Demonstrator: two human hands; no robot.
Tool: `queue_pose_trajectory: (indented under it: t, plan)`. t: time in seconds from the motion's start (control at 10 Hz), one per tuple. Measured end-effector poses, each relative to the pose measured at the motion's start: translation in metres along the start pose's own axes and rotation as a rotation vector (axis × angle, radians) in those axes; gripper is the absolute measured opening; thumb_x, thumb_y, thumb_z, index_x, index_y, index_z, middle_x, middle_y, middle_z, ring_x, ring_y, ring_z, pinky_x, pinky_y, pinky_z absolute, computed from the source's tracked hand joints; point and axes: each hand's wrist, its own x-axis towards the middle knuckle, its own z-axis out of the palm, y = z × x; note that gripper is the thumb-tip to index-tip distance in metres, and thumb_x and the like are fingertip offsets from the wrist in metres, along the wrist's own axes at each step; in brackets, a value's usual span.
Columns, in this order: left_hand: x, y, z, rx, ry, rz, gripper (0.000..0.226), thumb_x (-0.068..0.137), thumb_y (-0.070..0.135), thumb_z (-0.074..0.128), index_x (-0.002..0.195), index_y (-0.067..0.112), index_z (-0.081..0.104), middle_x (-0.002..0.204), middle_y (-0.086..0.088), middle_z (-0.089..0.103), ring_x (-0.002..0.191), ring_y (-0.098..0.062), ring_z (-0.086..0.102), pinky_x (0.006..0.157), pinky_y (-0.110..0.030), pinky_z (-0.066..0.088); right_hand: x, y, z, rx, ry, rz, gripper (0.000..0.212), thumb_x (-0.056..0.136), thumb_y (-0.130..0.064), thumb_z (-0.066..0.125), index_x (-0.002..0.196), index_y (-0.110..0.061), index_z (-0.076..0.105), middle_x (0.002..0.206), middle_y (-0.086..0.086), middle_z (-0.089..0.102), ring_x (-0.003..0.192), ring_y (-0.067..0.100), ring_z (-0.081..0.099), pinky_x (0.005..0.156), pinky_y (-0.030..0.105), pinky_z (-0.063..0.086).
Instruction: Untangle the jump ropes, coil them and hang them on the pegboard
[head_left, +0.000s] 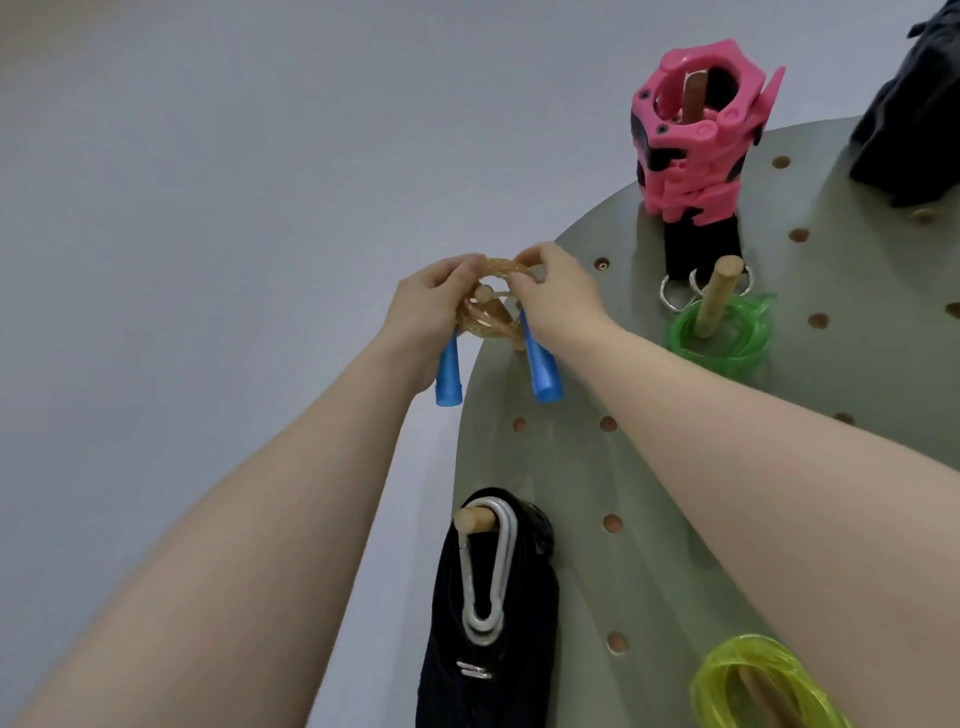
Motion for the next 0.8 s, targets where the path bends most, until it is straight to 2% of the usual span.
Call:
queue_pose_trajectory:
  t: [0.1,0.2,0.3,0.4,0.5,0.6,0.7,0.8]
  plan:
    - [-0.005,-0.01,0.001,-0.079,-0.066,-0.122,0.018,0.096,0.016,0.049,0.106,0.011,0.064,0.076,0.0,0.064,0.053,-0.008,0.059,0.059,-0.023,0.054,-0.002,0.014,-0.002,0.02,-0.061,0.066,0.016,0.094,-0.017,0.047,0.108,-0.019,0.055,0.103,0.006,0.06,0.084,0.019,0.059,0.072,0.032,0.055]
    - [-0.011,-0.021,0.0,-0.018,-0.114,-0.121,0.018,0.096,0.019,0.05,0.101,0.012,0.065,0.079,0.001,0.063,0.053,-0.008,0.058,0.066,-0.027,0.056,-0.007,0.022,-0.008,-0.049,-0.097,0.073,0.021,0.092,-0.022,0.051,0.112,-0.019,0.058,0.103,0.004,0.063,0.086,0.02,0.062,0.078,0.037,0.056]
    - [-0.006,-0.031,0.007,0.161,-0.074,-0.017,0.024,0.096,0.014,0.044,0.089,0.018,0.067,0.084,-0.006,0.063,0.065,-0.015,0.058,0.077,-0.033,0.052,-0.008,0.024,-0.008,-0.501,-0.042,-0.05,0.023,0.094,-0.024,0.048,0.114,-0.017,0.055,0.114,0.007,0.057,0.099,0.026,0.057,0.084,0.039,0.05]
    - [0.006,-0.047,0.017,0.693,-0.052,0.036,0.03,0.098,0.022,0.035,0.091,0.029,0.063,0.099,-0.01,0.063,0.095,-0.028,0.058,0.088,-0.042,0.049,-0.014,0.034,0.0,-1.081,-0.038,-0.19,0.039,0.095,-0.028,0.047,0.13,-0.011,0.043,0.137,0.012,0.035,0.121,0.03,0.037,0.089,0.037,0.036]
    - [0.004,-0.06,0.022,1.14,-0.145,0.011,0.037,0.095,0.025,0.031,0.131,0.028,0.039,0.111,-0.011,0.054,0.1,-0.035,0.052,0.087,-0.05,0.047,-0.018,0.044,0.007,-1.129,-0.195,-0.122,0.067,0.098,-0.036,0.034,0.148,-0.005,0.002,0.156,0.01,0.007,0.14,0.028,0.011,0.108,0.041,0.02]
    - [-0.008,-0.053,0.021,1.109,-0.208,-0.037,0.065,0.094,0.025,0.035,0.149,0.023,-0.001,0.132,-0.015,0.045,0.117,-0.038,0.046,0.097,-0.052,0.04,-0.026,0.032,0.002,-0.881,-0.307,0.008,0.072,0.098,-0.038,0.032,0.149,-0.012,-0.012,0.158,0.006,-0.011,0.145,0.026,-0.004,0.115,0.047,0.005]
    - [-0.027,-0.041,0.014,1.011,-0.182,-0.027,0.069,0.097,0.032,0.034,0.149,0.013,-0.007,0.149,-0.015,0.029,0.132,-0.036,0.033,0.104,-0.051,0.033,-0.05,0.019,-0.005,-0.667,-0.226,0.002,0.074,0.096,-0.035,0.04,0.149,-0.015,-0.007,0.158,0.006,-0.01,0.144,0.026,0.003,0.115,0.043,0.012]
    - [-0.051,-0.018,0.002,0.959,-0.147,0.043,0.064,0.097,0.037,0.035,0.148,0.008,0.009,0.149,-0.013,0.03,0.133,-0.031,0.033,0.105,-0.048,0.034,-0.079,0.001,-0.016,-0.709,-0.127,-0.084,0.07,0.097,-0.037,0.04,0.15,-0.014,0.001,0.159,0.005,-0.004,0.144,0.023,0.006,0.115,0.038,0.012]
